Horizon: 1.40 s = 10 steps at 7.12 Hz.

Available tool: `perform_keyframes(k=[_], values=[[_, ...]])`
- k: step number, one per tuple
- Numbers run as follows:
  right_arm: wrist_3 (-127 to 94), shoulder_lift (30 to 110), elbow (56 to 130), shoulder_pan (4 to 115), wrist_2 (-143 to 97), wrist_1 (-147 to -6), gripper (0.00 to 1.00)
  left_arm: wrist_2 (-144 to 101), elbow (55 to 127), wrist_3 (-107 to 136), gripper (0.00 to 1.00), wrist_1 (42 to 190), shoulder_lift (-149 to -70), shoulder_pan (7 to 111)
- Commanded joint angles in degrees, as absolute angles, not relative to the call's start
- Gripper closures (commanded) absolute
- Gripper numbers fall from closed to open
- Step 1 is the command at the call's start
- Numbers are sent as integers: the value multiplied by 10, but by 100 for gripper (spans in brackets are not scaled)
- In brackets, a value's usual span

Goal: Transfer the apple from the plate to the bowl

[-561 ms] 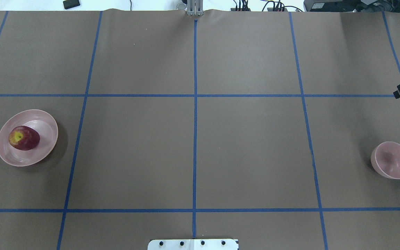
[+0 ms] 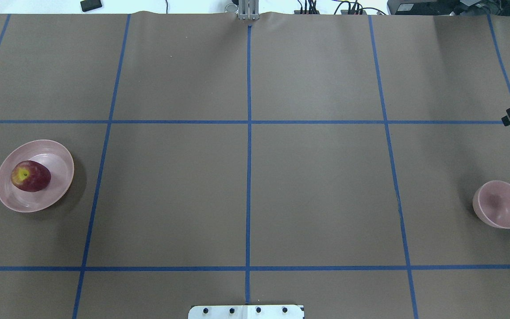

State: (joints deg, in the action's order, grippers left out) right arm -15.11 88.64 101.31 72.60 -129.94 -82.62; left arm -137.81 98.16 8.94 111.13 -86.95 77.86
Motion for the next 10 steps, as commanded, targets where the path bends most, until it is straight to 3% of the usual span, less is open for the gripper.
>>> perform_keyframes(k=[1, 4, 10], values=[[-151, 889, 1016, 726, -1302, -826, 0, -1381, 986, 86, 2, 1114, -860, 779], [-152, 952, 1102, 726, -1346, -825, 0, -1381, 986, 86, 2, 1144, -835, 778], [-152, 1011, 1051, 686, -1359, -759, 0, -1375, 977, 88, 2, 1150, -835, 778]])
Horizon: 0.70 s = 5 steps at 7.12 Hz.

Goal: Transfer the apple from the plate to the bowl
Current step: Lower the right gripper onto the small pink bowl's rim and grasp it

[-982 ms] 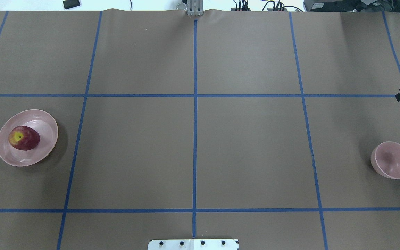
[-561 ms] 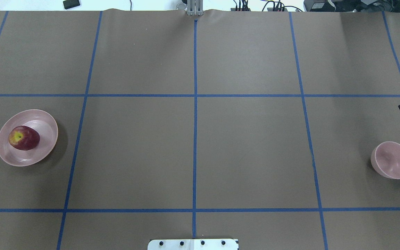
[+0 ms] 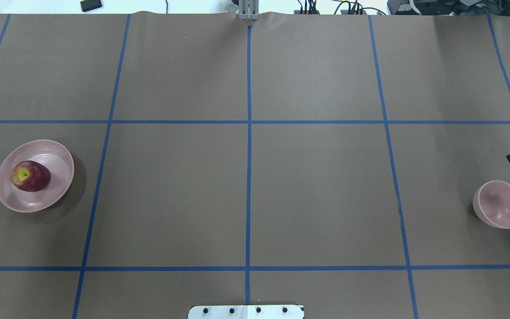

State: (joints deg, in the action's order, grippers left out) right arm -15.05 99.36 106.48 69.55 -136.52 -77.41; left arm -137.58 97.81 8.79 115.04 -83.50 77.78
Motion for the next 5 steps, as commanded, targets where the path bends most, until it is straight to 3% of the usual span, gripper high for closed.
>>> perform_keyframes(k=[1, 5], values=[[-155, 1015, 1049, 686, -1331, -758, 0, -1375, 982, 90, 2, 1150, -835, 778], [-161, 1038, 1047, 602, -1299, -748, 0, -1375, 980, 89, 2, 1150, -836, 778]])
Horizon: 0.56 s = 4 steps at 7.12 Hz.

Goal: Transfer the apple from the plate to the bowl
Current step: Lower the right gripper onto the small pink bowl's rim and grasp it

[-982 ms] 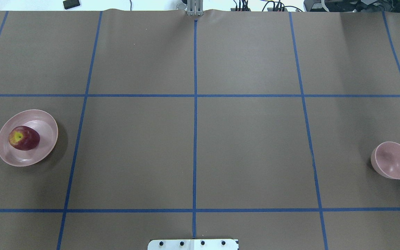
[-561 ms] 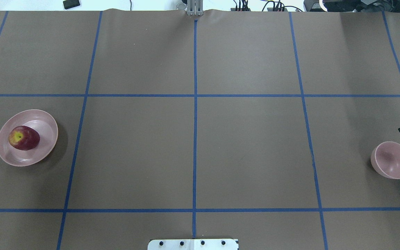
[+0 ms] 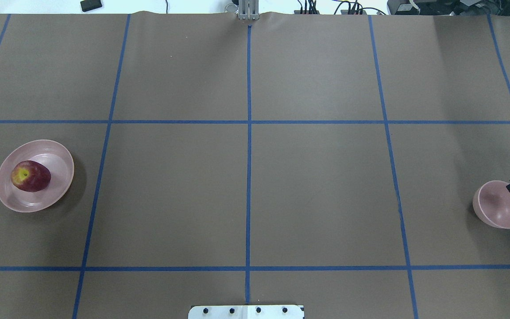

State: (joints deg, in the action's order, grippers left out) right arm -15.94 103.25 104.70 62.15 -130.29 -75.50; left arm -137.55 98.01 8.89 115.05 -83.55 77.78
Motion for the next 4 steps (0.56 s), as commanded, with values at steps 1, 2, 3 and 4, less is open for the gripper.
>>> perform_keyframes(k=[1, 2, 3, 4], values=[[-158, 1048, 1046, 600, -1300, -734, 0, -1375, 980, 89, 2, 1150, -836, 778], [-156, 1051, 1032, 598, -1300, -716, 0, -1375, 978, 89, 2, 1150, -836, 778], [-161, 1049, 1020, 591, -1300, -713, 0, -1375, 978, 88, 2, 1150, -837, 778], [-161, 1045, 1004, 591, -1303, -713, 0, -1375, 978, 88, 2, 1150, -837, 778]])
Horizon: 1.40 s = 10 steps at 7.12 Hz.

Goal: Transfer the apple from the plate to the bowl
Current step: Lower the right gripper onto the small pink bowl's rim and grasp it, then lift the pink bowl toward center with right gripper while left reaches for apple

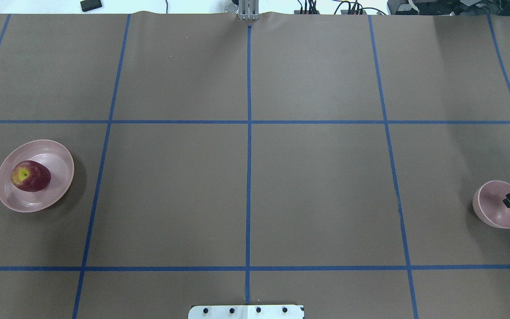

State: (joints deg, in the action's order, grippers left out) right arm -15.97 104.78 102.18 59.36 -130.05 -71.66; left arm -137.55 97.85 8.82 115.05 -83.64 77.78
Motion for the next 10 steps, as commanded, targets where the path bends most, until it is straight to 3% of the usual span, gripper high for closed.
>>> perform_keyframes(k=[1, 3, 6, 8, 10], values=[[-163, 1032, 995, 591, -1304, -714, 13, -1375, 979, 89, 2, 1150, -837, 778], [-163, 1028, 997, 592, -1306, -714, 100, -1375, 980, 90, 2, 1151, -837, 778], [-163, 1027, 1003, 592, -1322, -713, 100, -1376, 983, 91, 2, 1151, -836, 778], [-186, 1002, 1049, 625, -1376, -722, 100, -1376, 985, 91, 2, 1154, -836, 778], [-350, 838, 1006, 589, -1373, -751, 100, -1382, 997, 91, 1, 1161, -832, 781]])
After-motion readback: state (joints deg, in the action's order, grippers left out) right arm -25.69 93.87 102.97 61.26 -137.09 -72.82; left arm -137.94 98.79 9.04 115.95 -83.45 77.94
